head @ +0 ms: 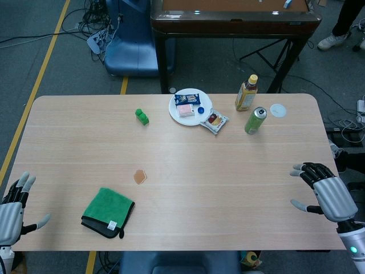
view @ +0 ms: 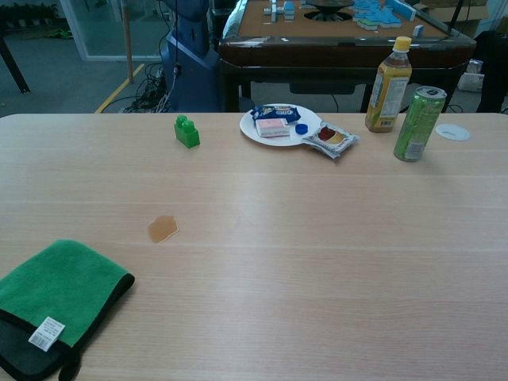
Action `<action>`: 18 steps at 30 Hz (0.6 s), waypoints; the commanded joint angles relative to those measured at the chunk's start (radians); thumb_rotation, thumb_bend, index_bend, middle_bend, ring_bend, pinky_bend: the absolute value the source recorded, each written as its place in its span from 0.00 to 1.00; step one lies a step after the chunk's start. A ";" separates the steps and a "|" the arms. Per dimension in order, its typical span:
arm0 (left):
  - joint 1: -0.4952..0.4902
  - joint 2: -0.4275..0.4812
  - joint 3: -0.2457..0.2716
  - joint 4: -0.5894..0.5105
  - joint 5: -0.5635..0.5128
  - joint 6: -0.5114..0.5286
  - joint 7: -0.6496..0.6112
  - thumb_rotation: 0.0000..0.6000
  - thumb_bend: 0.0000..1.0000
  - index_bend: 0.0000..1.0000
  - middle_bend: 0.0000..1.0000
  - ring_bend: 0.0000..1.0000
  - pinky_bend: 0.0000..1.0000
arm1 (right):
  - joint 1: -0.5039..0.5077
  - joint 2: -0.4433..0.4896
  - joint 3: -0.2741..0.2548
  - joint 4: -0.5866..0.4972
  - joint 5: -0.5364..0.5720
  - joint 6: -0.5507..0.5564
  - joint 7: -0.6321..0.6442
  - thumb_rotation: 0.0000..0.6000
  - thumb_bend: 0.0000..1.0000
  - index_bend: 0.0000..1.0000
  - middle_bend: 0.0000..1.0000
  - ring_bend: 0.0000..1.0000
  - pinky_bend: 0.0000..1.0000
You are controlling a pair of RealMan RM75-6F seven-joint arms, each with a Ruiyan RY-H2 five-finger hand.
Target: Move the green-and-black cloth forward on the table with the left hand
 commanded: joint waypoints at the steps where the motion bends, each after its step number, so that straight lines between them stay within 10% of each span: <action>1: -0.005 0.001 0.000 0.001 0.007 -0.004 -0.001 1.00 0.14 0.01 0.00 0.00 0.22 | 0.000 0.003 0.002 -0.003 0.000 0.006 -0.003 1.00 0.17 0.32 0.27 0.19 0.19; 18: -0.168 0.064 0.066 0.031 0.164 -0.254 -0.066 1.00 0.14 0.01 0.00 0.00 0.19 | -0.022 0.088 0.045 -0.093 0.024 0.077 -0.072 1.00 0.16 0.32 0.27 0.19 0.19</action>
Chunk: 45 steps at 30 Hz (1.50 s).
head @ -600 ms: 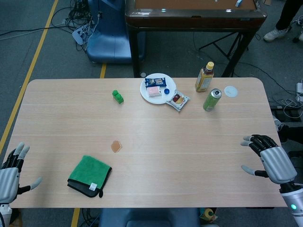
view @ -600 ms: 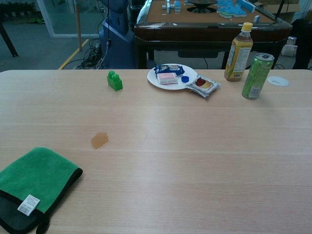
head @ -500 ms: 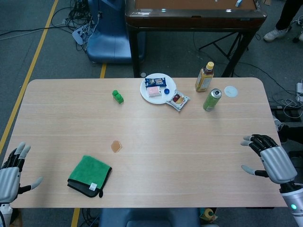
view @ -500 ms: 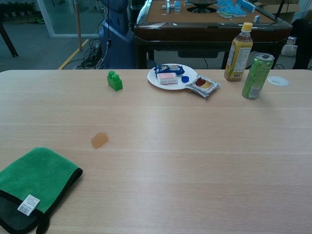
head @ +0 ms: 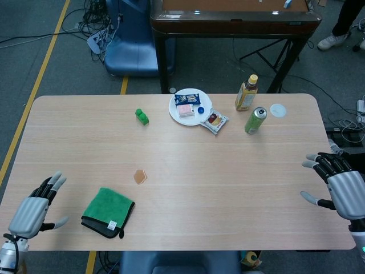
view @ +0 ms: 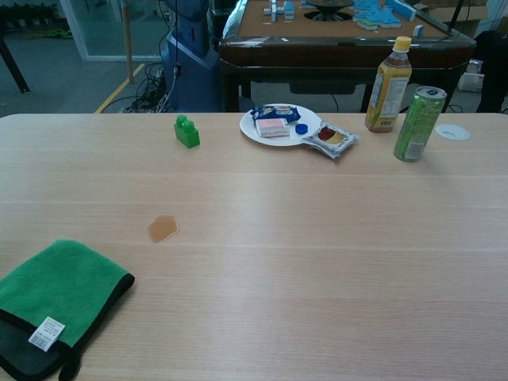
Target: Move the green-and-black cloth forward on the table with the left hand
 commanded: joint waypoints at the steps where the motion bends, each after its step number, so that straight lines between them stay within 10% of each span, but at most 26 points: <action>1: -0.059 0.008 0.022 0.013 0.044 -0.077 -0.006 1.00 0.14 0.01 0.00 0.00 0.18 | -0.001 0.001 -0.001 -0.003 0.001 -0.002 -0.002 1.00 0.16 0.32 0.27 0.19 0.19; 13: -0.206 -0.071 0.043 0.026 0.035 -0.323 0.097 1.00 0.14 0.01 0.00 0.00 0.17 | -0.008 -0.005 -0.007 0.005 0.008 -0.010 0.001 1.00 0.16 0.32 0.27 0.19 0.19; 45: -0.270 -0.313 0.060 0.266 -0.097 -0.401 0.276 1.00 0.14 0.23 0.09 0.14 0.30 | -0.037 -0.020 -0.014 0.044 0.028 -0.002 0.036 1.00 0.16 0.32 0.27 0.19 0.19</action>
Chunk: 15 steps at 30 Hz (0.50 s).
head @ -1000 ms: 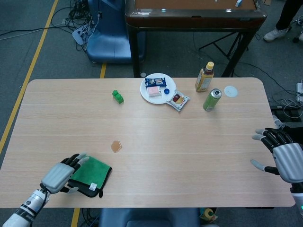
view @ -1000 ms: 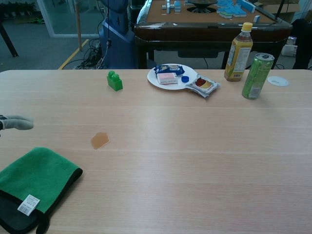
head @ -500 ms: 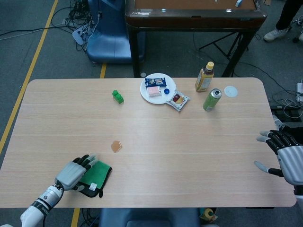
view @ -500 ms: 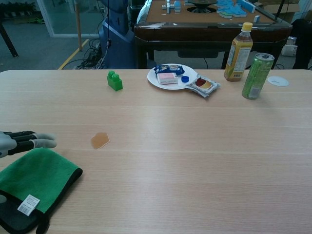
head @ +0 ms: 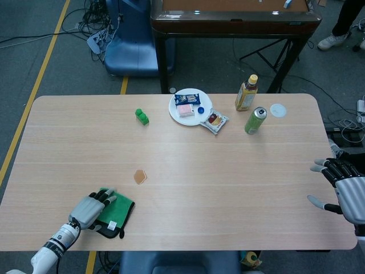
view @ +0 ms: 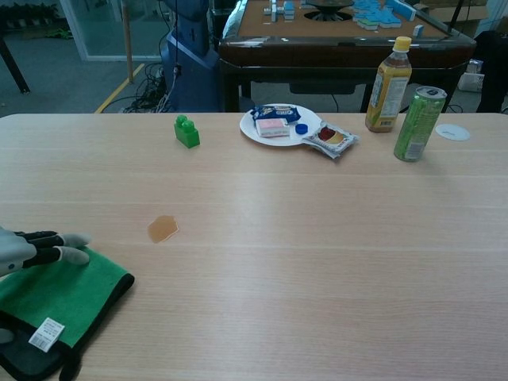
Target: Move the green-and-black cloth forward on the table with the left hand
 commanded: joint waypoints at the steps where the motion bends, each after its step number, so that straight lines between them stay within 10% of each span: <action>1: -0.007 -0.033 0.002 0.049 0.005 0.002 -0.031 1.00 0.14 0.26 0.10 0.16 0.32 | -0.001 0.000 0.000 0.000 -0.001 0.001 0.000 1.00 0.16 0.32 0.27 0.19 0.19; 15: -0.024 -0.068 -0.021 0.126 0.089 0.132 -0.239 1.00 0.14 0.56 0.50 0.50 0.69 | -0.003 0.000 0.002 -0.003 -0.002 0.002 -0.004 1.00 0.16 0.32 0.27 0.19 0.19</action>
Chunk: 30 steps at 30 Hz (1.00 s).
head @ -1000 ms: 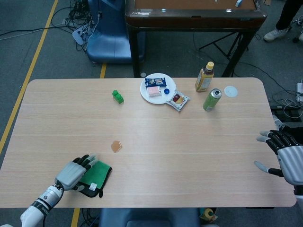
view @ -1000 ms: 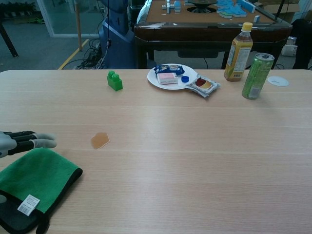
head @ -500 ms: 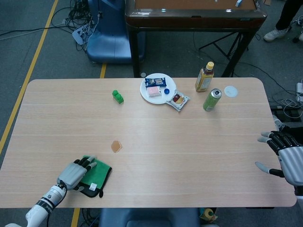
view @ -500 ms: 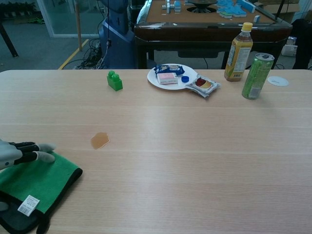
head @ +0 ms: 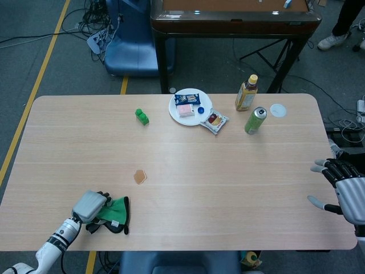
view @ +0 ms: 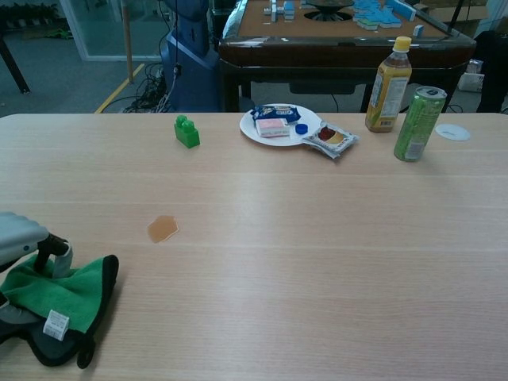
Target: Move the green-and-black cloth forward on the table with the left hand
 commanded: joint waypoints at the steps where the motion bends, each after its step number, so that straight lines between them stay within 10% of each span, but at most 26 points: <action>1: -0.012 0.009 -0.019 -0.006 0.027 0.045 -0.072 1.00 0.14 0.56 0.51 0.51 0.69 | 0.001 0.000 0.001 -0.001 -0.001 -0.002 -0.001 1.00 0.16 0.32 0.27 0.19 0.19; 30: -0.263 -0.195 -0.207 0.225 -0.221 -0.192 0.056 1.00 0.14 0.51 0.53 0.52 0.69 | -0.016 0.014 -0.004 -0.016 -0.009 0.018 -0.013 1.00 0.16 0.32 0.27 0.19 0.19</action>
